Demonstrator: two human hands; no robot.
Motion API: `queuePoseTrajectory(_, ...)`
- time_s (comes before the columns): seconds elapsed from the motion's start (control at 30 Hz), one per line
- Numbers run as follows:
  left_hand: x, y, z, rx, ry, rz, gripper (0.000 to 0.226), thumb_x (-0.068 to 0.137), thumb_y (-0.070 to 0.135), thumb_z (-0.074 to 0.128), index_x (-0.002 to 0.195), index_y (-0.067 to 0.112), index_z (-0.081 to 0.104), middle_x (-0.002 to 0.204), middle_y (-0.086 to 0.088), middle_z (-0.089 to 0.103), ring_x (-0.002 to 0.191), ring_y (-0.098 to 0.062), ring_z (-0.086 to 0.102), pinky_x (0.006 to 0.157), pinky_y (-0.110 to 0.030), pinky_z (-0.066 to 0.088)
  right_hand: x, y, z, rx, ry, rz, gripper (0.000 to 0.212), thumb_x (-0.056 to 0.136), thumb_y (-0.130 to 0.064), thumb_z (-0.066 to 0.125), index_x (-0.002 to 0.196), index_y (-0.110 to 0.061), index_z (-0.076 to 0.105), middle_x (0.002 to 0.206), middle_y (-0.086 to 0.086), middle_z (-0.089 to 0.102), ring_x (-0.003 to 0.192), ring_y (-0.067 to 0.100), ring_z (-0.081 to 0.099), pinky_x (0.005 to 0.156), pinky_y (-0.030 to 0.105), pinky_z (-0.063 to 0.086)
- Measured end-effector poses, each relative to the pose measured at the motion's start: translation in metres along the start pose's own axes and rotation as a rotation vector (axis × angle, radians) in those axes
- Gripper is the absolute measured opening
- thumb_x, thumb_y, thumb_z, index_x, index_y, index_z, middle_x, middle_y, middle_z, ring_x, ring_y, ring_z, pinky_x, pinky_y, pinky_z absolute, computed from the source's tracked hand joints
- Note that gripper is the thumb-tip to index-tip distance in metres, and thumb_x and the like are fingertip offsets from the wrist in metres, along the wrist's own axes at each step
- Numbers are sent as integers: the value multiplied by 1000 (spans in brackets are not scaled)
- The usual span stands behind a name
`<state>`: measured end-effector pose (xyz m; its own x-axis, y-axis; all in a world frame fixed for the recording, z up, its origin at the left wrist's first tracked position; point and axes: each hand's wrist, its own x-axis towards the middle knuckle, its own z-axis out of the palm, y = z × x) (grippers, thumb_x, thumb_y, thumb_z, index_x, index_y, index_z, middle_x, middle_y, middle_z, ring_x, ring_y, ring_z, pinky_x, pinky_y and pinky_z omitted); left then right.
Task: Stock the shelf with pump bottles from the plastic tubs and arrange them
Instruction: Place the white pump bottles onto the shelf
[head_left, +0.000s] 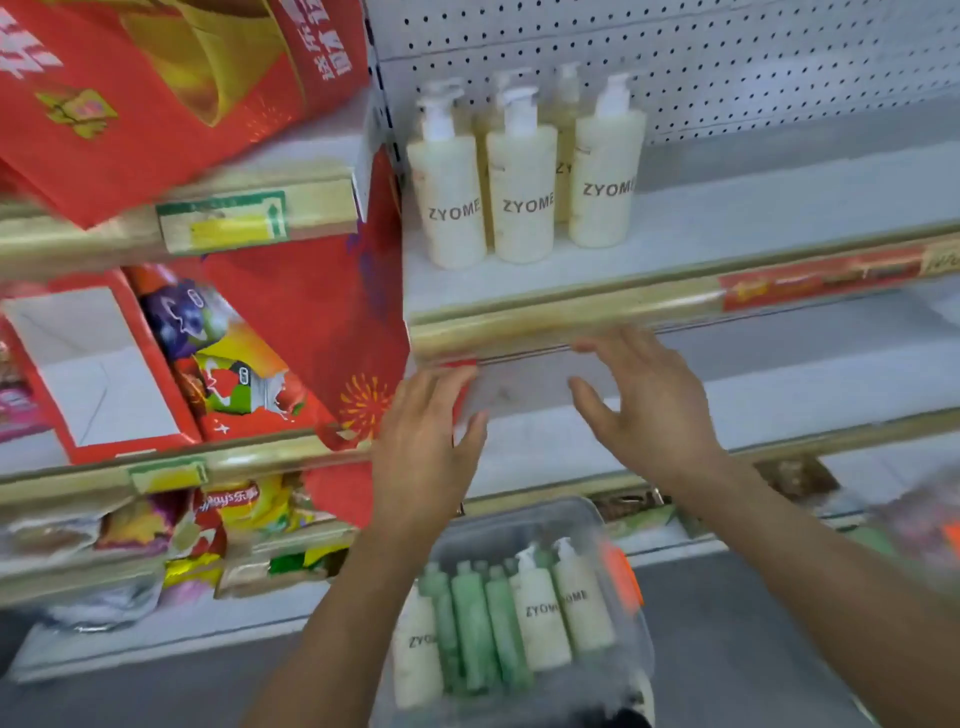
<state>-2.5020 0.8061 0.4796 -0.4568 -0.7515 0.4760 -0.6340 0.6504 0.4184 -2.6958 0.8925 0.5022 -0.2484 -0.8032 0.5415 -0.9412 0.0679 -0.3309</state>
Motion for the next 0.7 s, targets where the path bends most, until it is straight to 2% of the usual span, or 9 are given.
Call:
queuePoseTrajectory(0.13,-62,-42,31,-114,-234,-213,38,89,29,64,126,25,57,127,3,58,118,-20,52,94,-34,45,-60,3,55,99,-285,139,35,85,-33,56,116,-17,63,112,1,64,98,25,63,75,37,53)
queuePoseTrajectory(0.23,-105,-67,57,-151,-306,-378,39,86,33,65,122,22,60,117,1,62,109,-22,60,90,-39,50,-105,12,96,118,-553,290,34,90,-31,58,122,-21,56,119,-1,58,107,21,60,80,38,52)
queuePoseTrajectory(0.33,-142,-94,88,-170,-450,-638,42,88,28,68,126,14,58,123,-4,61,116,-25,57,94,-36,45,-141,21,139,117,-799,435,40,90,-35,58,127,-20,50,129,2,56,114,21,58,89,37,49)
queuePoseTrajectory(0.43,-176,-125,122,-95,-623,-817,60,89,33,66,141,13,44,135,-11,52,127,-27,48,102,-32,36,-168,30,184,124,-993,560,53,91,-36,60,136,-15,43,135,7,53,124,24,52,96,33,44)
queuePoseTrajectory(0.57,-209,-154,156,-1,-730,-1068,84,87,37,67,151,6,22,143,-21,41,131,-39,41,107,-39,34,-196,40,236,98,-1135,712,69,90,-38,61,141,-2,32,136,17,50,126,31,49,94,34,42)
queuePoseTrajectory(0.7,-228,-168,179,63,-697,-1152,80,84,35,71,143,3,28,135,-20,53,123,-38,53,98,-41,43,-218,43,272,69,-1143,833,67,86,-36,64,134,0,34,132,21,51,124,37,49,96,40,45)
